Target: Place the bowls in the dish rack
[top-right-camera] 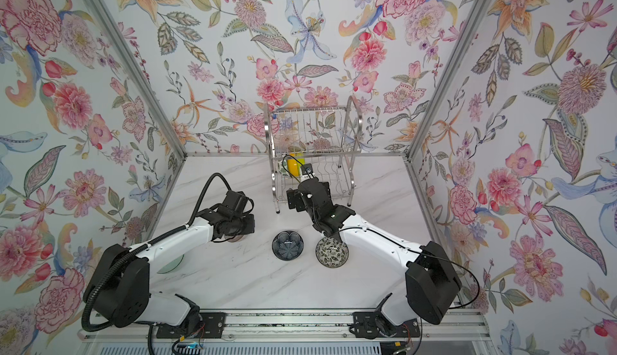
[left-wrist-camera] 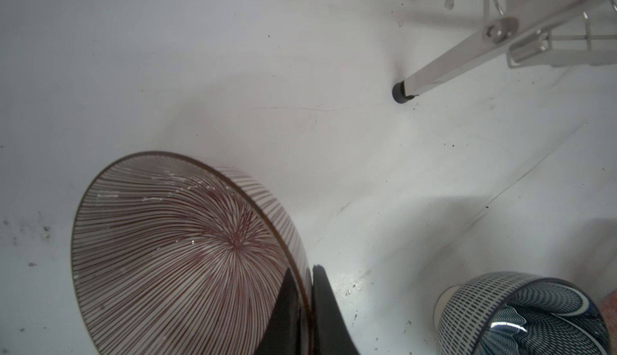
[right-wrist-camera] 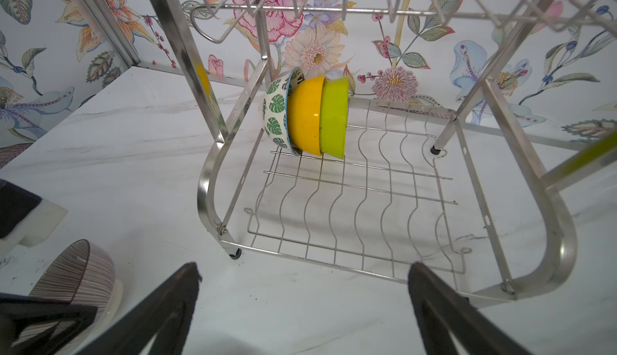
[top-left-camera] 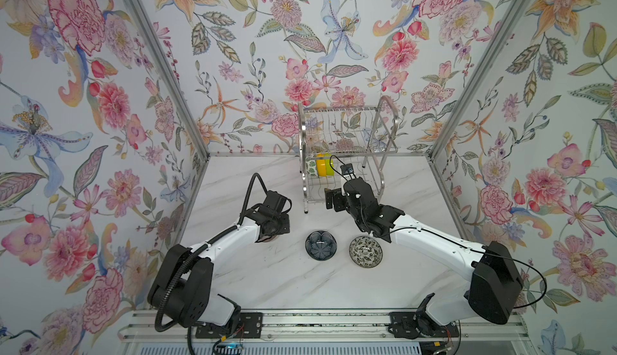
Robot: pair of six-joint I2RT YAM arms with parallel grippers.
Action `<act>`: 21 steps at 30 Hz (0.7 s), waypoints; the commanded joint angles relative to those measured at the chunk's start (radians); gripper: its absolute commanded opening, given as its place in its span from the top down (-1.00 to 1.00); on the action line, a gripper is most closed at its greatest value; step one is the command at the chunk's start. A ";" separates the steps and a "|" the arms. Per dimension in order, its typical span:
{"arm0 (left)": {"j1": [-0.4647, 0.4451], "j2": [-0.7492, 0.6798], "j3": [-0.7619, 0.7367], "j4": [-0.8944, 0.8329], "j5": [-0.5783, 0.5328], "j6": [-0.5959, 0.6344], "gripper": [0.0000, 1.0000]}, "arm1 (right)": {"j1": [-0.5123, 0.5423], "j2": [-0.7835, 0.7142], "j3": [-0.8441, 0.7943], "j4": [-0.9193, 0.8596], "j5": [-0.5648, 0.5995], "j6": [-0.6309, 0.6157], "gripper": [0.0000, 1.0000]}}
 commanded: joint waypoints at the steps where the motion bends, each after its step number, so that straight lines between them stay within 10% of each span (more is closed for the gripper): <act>1: -0.057 0.003 0.004 0.030 -0.089 -0.036 1.00 | -0.002 0.011 0.023 -0.023 -0.007 0.034 -0.97; 21: -0.222 0.236 0.172 -0.092 -0.241 0.001 0.62 | -0.055 -0.024 -0.039 -0.021 -0.038 0.071 -0.97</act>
